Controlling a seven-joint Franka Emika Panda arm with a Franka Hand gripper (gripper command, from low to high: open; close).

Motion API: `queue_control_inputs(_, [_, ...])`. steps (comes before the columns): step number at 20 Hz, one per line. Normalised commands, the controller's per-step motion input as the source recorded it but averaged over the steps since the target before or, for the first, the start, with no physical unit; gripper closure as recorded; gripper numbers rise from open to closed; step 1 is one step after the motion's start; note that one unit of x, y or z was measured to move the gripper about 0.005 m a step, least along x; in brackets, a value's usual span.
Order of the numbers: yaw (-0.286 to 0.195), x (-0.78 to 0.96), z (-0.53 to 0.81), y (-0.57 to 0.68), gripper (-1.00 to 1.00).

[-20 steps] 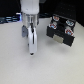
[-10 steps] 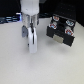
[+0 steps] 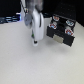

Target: Open the kcup holder, insert the kcup into the holder, and close the kcup holder

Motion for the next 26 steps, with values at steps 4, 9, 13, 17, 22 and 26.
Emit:
queue_control_inputs(4, [0.031,0.2,0.86,0.49,1.0])
queue_control_inputs(9, [0.04,0.21,0.78,0.49,1.0])
queue_control_inputs(13, [0.048,0.15,0.56,0.52,1.0])
queue_control_inputs(17, [0.061,0.12,0.39,0.53,1.0])
queue_control_inputs(22, [0.066,0.14,0.24,0.55,1.0])
queue_control_inputs(26, [0.064,0.17,0.22,0.56,1.0])
